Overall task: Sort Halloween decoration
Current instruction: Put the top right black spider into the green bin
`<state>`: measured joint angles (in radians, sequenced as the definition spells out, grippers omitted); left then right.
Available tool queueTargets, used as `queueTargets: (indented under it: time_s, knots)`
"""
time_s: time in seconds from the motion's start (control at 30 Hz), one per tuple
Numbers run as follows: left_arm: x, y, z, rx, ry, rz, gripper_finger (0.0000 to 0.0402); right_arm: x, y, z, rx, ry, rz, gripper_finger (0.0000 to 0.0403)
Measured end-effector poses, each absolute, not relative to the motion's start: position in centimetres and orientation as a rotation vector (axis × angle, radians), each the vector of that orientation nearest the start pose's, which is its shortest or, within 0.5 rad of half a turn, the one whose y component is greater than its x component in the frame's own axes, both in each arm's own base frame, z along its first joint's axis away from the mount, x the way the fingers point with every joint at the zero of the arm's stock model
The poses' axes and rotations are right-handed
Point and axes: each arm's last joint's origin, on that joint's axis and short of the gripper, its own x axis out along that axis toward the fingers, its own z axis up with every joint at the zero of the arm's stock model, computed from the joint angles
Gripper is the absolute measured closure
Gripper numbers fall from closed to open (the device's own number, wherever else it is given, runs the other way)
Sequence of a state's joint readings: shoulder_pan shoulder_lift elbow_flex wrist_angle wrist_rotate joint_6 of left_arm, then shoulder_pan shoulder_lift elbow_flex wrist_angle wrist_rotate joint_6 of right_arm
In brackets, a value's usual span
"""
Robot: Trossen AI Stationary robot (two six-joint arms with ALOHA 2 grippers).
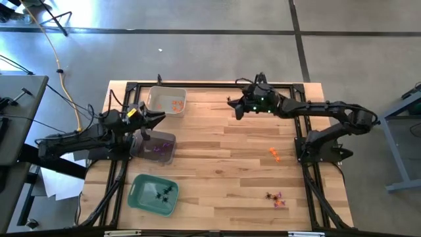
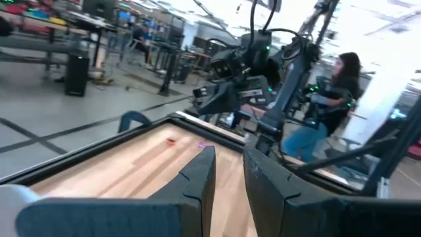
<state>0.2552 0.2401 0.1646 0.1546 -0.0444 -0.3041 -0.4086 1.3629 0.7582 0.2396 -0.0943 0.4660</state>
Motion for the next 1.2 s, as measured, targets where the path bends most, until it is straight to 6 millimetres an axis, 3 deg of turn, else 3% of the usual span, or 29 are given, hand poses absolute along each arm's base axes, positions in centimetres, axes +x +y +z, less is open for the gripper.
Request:
queueTargets:
  time_s: [0.33, 0.47, 0.73, 0.93, 1.2]
  knots:
    - [14.9, 2.3, 21.4, -0.22, -0.148, 0.182, 0.0337, 30.5, -9.1, 23.1, 0.46, 0.172, -0.278, 0.0403]
    - [16.2, 2.4, 21.2, -0.159, -0.186, 0.198, 0.0337, 33.2, -8.2, 22.9, 0.388, 0.2, -0.226, 0.0403]
    - [18.5, 2.8, 21.7, -0.208, -0.176, 0.253, 0.0337, 38.3, -6.6, 24.5, 0.195, 0.266, -0.117, 0.0403]
    - [19.3, 2.8, 22.1, -0.134, -0.155, 0.203, 0.0327, 38.9, -6.5, 25.0, 0.144, 0.319, -0.105, 0.0403]
    - [20.3, 2.9, 21.5, -0.103, -0.104, 0.219, 0.0262, 38.9, -6.7, 25.2, 0.077, 0.3, -0.084, 0.0403]
